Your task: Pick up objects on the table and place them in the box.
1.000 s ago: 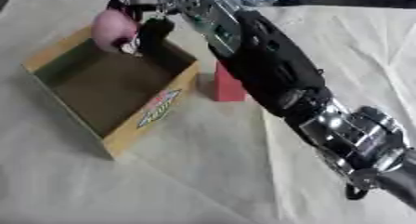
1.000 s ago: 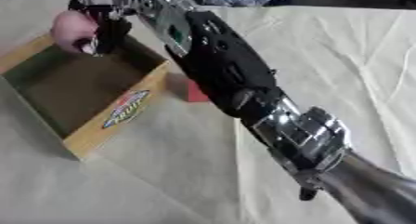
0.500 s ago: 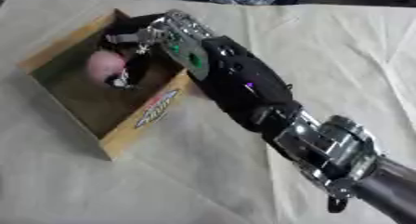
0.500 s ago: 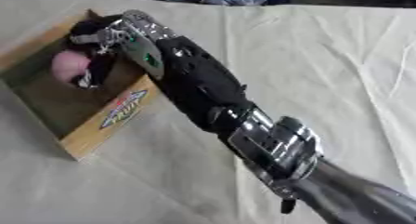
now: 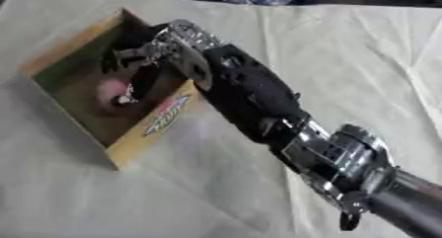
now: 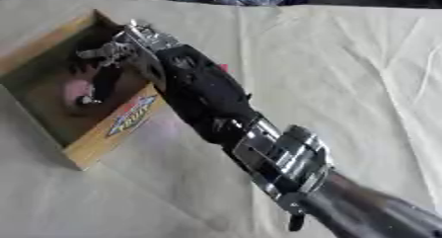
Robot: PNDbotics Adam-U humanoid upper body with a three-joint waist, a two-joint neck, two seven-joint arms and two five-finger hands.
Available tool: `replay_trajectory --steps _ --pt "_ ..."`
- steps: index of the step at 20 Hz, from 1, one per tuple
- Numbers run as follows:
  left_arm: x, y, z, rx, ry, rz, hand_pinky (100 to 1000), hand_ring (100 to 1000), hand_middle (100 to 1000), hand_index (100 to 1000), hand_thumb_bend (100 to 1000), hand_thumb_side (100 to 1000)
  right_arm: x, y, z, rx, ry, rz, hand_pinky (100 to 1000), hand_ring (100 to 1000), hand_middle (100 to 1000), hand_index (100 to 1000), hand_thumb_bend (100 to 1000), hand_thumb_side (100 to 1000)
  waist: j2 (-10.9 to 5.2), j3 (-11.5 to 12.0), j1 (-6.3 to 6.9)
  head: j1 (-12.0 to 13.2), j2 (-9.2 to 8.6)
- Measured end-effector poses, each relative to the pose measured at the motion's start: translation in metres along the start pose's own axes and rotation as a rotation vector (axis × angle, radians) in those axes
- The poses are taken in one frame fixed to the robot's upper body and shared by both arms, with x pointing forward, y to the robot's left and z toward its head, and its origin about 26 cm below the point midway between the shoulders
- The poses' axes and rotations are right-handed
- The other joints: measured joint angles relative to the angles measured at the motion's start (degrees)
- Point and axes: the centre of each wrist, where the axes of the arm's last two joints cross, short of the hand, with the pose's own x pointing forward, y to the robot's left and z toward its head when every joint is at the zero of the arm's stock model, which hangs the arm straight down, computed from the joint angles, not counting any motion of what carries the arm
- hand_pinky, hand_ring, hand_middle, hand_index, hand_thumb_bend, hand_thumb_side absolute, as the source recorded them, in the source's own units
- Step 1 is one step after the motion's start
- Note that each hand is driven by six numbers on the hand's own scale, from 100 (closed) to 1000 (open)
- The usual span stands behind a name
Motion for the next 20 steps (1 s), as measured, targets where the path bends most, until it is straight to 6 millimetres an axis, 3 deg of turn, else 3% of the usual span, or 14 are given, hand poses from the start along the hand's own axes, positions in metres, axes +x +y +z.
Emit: replay_trajectory --steps 6,12,20 --pt "0.0 0.0 0.0 -0.001 0.002 0.001 627 789 1000 754 329 1000 -0.003 -0.001 0.001 -0.027 0.014 0.022 868 824 830 923 398 767 0.0 -0.1 0.0 -0.09 -0.05" --pt "0.0 0.0 0.0 -0.002 0.004 0.0 627 788 1000 754 330 1000 -0.004 -0.019 0.013 -0.106 -0.007 0.019 857 807 813 912 323 718 -0.02 -0.47 0.0 0.1 -0.06" --pt "-0.001 0.001 0.002 0.001 0.014 -0.009 626 789 1000 754 328 1000 -0.037 -0.06 0.083 -0.246 0.031 -0.01 859 809 819 913 306 682 -0.37 -1.7 -0.22 1.52 -0.02"
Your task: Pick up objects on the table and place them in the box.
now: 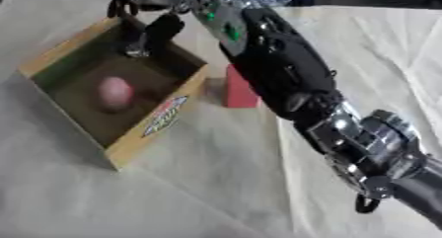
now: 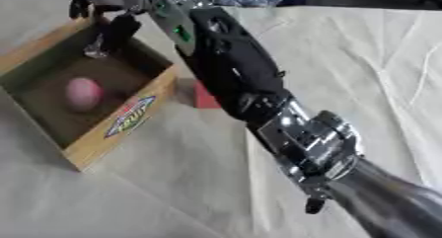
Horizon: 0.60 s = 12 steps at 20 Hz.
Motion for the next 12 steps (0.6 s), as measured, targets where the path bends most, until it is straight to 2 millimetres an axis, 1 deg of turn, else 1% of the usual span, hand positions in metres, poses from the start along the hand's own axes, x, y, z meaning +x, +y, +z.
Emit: replay_trajectory --steps 2,5,8,12 --pt "0.0 0.0 0.0 0.0 0.001 -0.003 626 789 1000 754 328 1000 -0.01 -0.007 0.017 -0.013 0.022 -0.014 868 817 826 912 335 705 -0.05 -0.33 0.0 0.38 0.02" --pt "0.0 0.0 0.001 0.0 0.005 -0.006 626 790 1000 754 327 1000 -0.023 -0.013 0.039 -0.014 0.049 -0.03 882 832 836 914 388 744 -0.06 -0.7 0.03 0.88 0.03" --pt "-0.001 0.001 0.001 0.0 0.007 -0.008 626 790 1000 754 327 1000 -0.034 -0.015 0.059 -0.003 0.073 -0.033 896 849 855 918 448 794 -0.06 -0.9 0.04 1.24 0.04" --pt "-0.001 0.001 0.002 0.001 0.012 -0.012 625 790 1000 753 322 1000 -0.049 -0.012 0.084 0.03 0.113 -0.022 912 868 866 922 523 850 -0.06 -1.07 0.05 1.71 0.05"
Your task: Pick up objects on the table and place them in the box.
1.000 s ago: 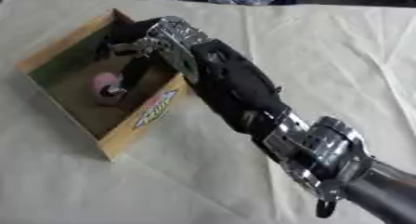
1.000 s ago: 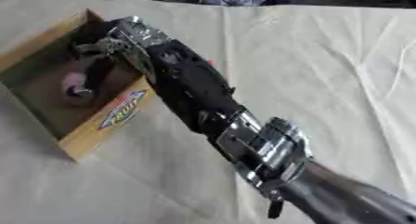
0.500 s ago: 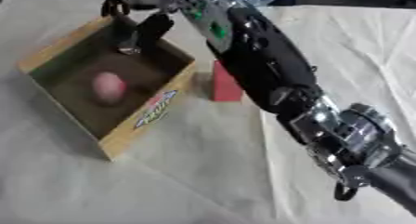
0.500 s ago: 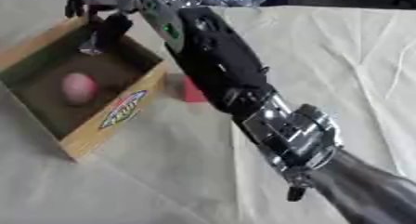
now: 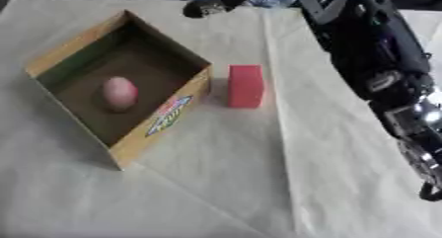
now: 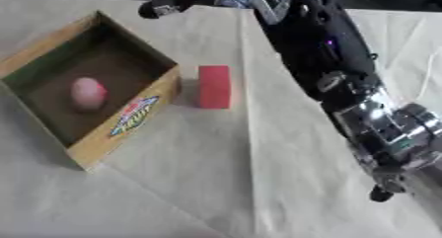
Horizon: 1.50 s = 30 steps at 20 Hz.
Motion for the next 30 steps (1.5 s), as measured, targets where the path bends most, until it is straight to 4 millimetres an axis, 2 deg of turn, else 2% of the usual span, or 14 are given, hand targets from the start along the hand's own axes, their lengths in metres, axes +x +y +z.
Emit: replay_trajectory --steps 6,12,18,30 --pt "0.0 0.0 0.0 -0.001 0.002 -0.002 625 791 1000 753 323 1000 -0.021 0.011 0.026 0.059 0.048 0.025 919 879 874 925 560 858 0.0 -0.22 0.0 0.47 0.0" --pt "0.0 0.001 0.0 0.0 0.004 -0.008 624 791 1000 752 322 1000 -0.029 0.025 0.04 0.122 0.05 0.059 919 884 880 929 592 835 0.01 -0.23 0.0 0.49 -0.01" --pt "0.0 0.001 0.0 0.001 0.004 -0.01 624 791 1000 751 322 1000 -0.031 0.041 0.043 0.186 0.037 0.063 910 884 876 959 596 847 0.02 -0.13 0.0 0.49 -0.02" --pt "0.0 0.001 -0.001 -0.003 0.004 -0.009 623 792 1000 749 322 1000 -0.031 0.065 0.039 0.272 0.07 0.036 894 885 857 944 635 887 0.08 0.24 -0.02 0.49 -0.03"
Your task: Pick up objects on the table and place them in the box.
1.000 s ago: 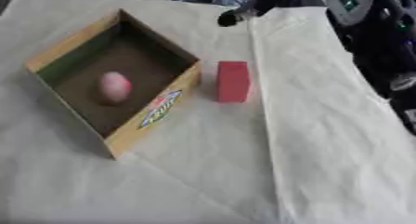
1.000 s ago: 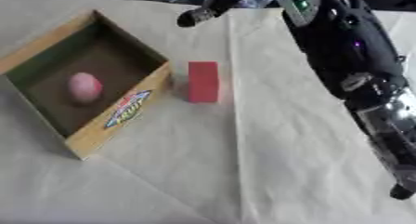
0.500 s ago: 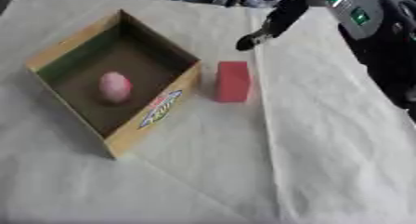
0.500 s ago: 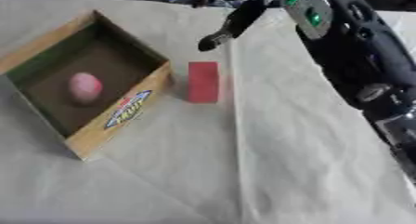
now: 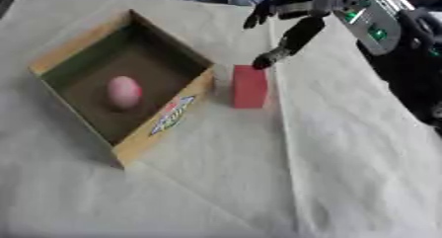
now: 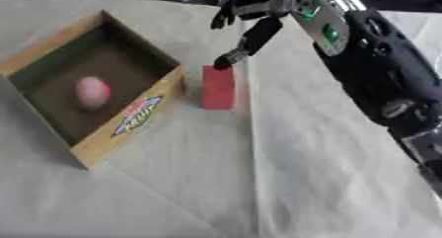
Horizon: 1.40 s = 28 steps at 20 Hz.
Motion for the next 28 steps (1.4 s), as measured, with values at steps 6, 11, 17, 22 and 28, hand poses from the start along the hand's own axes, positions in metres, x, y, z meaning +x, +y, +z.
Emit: replay_trajectory --steps 6,11,17,22,28 --pt "0.0 0.0 0.0 -0.003 0.0 0.0 623 792 1000 748 321 1000 0.005 0.009 -0.005 0.026 -0.007 0.014 896 891 861 958 648 900 0.07 0.12 -0.04 0.0 0.0" --pt "0.0 0.0 0.0 -0.008 -0.002 0.001 623 792 1000 747 322 1000 0.012 0.015 -0.007 0.036 -0.017 0.034 898 893 860 945 679 924 0.15 0.12 -0.04 -0.02 0.0" --pt "0.0 0.0 -0.001 -0.011 -0.001 0.001 622 792 1000 746 322 1000 0.019 0.017 -0.01 0.034 -0.005 0.082 894 886 847 918 699 892 0.19 0.14 -0.01 -0.21 0.03" --pt "0.0 0.0 -0.001 -0.011 -0.001 0.001 622 792 1000 745 322 1000 0.02 0.024 -0.015 0.036 0.037 0.11 888 882 840 927 700 881 0.32 0.27 0.01 -0.65 0.06" --pt "0.0 0.0 0.0 -0.015 -0.002 0.002 622 793 1000 744 321 1000 0.02 0.035 -0.024 0.044 0.066 0.116 880 877 833 943 700 879 0.41 0.32 0.08 -1.11 0.06"
